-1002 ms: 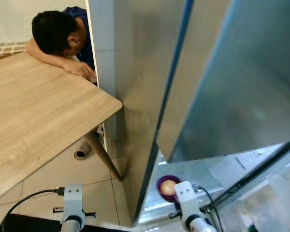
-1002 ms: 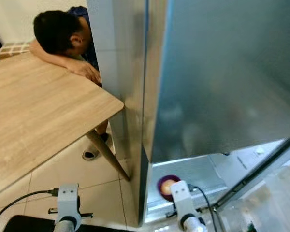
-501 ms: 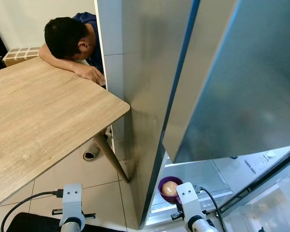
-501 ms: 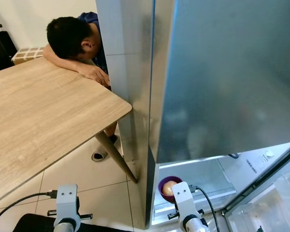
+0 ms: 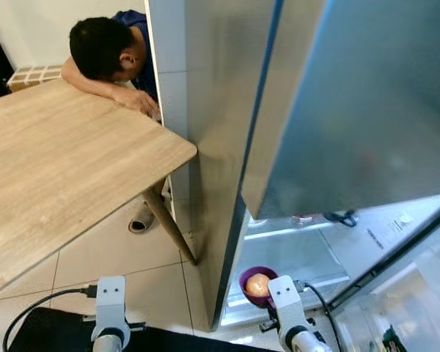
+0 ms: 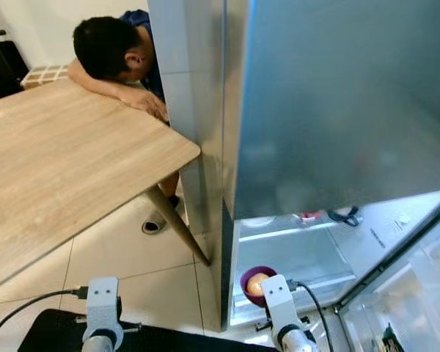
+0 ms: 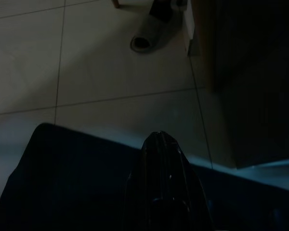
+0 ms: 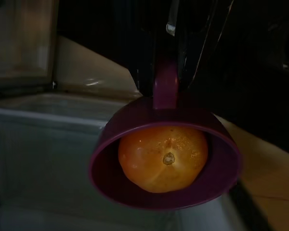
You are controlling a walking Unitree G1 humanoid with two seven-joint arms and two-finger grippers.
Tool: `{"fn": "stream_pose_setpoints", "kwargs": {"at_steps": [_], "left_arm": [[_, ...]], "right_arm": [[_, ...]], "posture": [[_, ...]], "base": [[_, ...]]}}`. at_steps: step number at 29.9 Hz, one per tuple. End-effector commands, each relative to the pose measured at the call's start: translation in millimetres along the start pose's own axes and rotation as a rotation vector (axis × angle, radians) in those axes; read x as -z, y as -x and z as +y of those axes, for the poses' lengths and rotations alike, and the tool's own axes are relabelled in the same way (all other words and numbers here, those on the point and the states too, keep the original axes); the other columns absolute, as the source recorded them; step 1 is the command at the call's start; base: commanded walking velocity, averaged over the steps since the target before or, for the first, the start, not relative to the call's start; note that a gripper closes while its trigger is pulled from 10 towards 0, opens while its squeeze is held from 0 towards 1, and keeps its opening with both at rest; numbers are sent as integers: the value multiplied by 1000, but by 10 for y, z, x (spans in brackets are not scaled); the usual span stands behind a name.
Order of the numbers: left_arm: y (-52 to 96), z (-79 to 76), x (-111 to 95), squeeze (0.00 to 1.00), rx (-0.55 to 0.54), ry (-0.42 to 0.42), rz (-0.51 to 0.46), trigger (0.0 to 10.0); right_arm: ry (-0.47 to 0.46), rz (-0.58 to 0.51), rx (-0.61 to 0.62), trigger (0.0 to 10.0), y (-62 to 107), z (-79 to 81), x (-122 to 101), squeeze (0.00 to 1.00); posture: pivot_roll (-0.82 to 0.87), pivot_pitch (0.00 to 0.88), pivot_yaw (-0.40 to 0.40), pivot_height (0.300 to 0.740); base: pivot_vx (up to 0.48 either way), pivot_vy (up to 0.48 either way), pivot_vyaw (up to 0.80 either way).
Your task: Restocking fridge
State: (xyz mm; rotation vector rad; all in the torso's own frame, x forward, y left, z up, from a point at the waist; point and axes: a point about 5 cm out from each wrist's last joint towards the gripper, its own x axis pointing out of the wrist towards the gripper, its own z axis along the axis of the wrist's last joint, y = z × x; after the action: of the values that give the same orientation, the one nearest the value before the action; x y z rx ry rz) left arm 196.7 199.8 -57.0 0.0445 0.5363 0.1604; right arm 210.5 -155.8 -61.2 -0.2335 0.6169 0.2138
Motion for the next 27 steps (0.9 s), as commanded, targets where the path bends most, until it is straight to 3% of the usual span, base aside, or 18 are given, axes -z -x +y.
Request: {"fn": "stream_pose_setpoints", "kwargs": {"at_steps": [1, 27], "left_arm": [[28, 2, 69, 0, -7, 8, 34, 10000], [28, 23, 91, 0, -11, 17, 55, 10000]], "right_arm": [[-2, -2, 5, 10000, 12, 0, 17, 0], [0, 0, 3, 10000, 2, 15, 4, 0]], "posture": [[-52, 70, -16, 731], [-51, 72, -15, 731]], "base": [[0, 0, 0], [0, 0, 0]]}}
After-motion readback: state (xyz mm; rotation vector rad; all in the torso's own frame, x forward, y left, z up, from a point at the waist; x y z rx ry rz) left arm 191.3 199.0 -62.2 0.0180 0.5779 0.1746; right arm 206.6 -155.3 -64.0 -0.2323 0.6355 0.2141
